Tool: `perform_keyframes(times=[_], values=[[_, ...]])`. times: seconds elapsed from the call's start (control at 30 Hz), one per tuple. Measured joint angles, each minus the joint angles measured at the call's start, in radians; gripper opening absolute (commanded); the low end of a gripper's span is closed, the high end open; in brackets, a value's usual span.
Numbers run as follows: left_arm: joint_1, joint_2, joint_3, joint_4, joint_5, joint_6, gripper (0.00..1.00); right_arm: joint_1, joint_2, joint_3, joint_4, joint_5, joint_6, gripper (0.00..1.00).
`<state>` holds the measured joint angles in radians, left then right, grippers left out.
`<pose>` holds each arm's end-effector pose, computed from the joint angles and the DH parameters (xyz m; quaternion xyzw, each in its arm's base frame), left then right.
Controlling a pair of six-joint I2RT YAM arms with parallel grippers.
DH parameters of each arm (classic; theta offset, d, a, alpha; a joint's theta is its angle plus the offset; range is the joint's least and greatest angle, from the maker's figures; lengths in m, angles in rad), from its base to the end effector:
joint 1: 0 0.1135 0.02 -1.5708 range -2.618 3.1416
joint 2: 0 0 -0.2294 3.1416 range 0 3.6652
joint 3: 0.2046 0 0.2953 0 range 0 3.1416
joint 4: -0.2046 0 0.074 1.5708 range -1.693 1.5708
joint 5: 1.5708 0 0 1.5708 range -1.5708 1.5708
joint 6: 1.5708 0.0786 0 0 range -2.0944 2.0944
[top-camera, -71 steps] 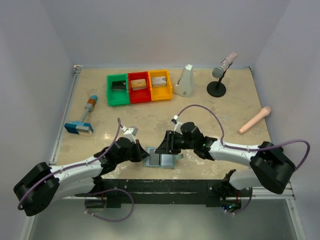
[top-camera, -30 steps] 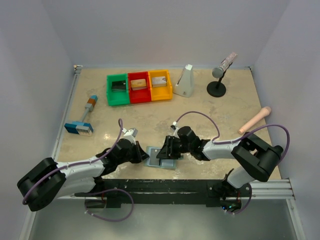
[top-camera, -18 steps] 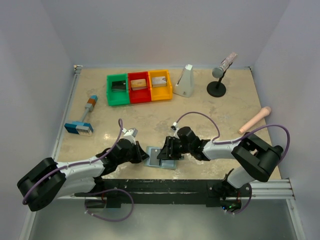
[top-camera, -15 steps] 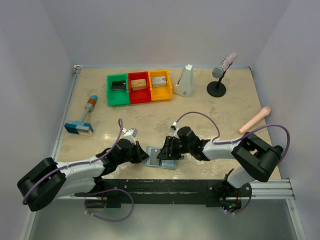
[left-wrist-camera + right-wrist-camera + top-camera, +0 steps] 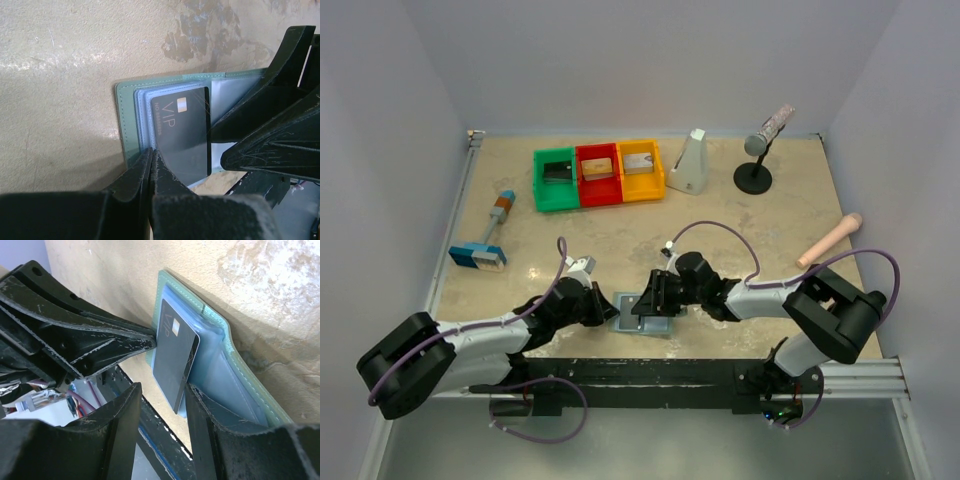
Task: Take the credit cards out of the card holder
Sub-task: Remove the credit card from the card holder.
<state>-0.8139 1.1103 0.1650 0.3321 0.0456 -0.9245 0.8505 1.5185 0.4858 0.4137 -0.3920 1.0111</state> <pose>0.1764 -0.1920 0.0320 -0.0385 0.8865 -0.3649 0.2818 0.1932 0.2657 0.0400 -0.0190 0.8762 0.4638 0.1295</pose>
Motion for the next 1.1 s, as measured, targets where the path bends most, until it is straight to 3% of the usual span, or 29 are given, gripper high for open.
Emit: perform_keyframes(times=[0.47,1.1], values=[[0.002,0.037,-0.008,0.064,0.002,-0.001,0.0,-0.007,0.045,-0.014,0.098,-0.048,0.021,0.45],[0.007,0.089,-0.032,0.177,0.008,-0.035,0.0,-0.01,0.053,-0.014,0.095,-0.052,0.029,0.45]])
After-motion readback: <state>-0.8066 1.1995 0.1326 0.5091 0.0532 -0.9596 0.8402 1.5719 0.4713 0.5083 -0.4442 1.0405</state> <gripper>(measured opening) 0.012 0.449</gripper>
